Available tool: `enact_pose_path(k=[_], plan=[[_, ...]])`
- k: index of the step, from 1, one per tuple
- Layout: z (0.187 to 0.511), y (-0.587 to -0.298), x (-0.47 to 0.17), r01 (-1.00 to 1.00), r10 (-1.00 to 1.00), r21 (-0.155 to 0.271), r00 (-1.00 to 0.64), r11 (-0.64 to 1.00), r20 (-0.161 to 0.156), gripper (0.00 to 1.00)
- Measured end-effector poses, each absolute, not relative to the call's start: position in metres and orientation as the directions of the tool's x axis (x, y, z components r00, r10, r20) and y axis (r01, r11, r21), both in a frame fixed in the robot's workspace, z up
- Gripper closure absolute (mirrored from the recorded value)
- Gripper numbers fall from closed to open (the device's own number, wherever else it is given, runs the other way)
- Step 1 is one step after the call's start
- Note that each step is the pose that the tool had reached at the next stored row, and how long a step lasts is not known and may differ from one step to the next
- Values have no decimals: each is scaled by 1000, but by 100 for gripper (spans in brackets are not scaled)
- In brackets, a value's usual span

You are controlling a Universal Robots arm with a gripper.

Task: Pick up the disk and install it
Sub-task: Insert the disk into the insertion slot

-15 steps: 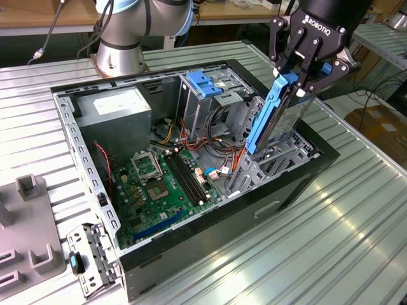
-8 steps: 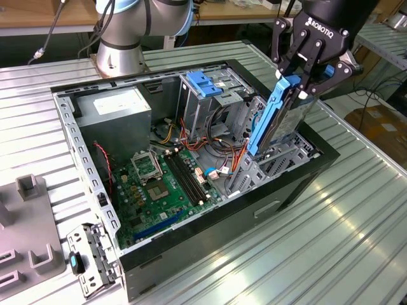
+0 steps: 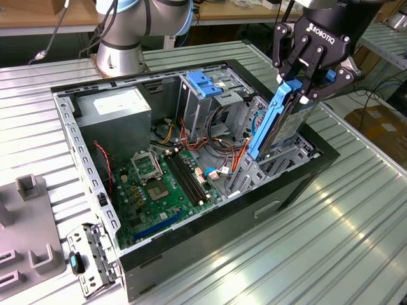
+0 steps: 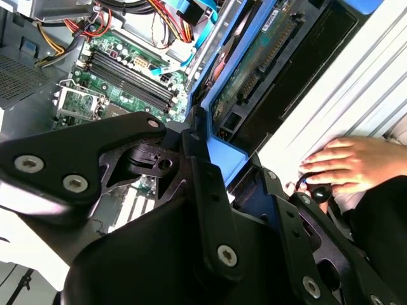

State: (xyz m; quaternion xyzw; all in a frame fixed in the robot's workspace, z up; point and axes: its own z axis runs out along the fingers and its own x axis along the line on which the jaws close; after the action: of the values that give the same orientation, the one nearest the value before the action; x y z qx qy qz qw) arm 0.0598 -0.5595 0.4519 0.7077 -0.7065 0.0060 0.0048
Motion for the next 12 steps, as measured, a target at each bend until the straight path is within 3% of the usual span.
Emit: enact_pose_path(k=[12], plan=[[441,-560,61,-1000,-1000,6,2,-2,15,63]])
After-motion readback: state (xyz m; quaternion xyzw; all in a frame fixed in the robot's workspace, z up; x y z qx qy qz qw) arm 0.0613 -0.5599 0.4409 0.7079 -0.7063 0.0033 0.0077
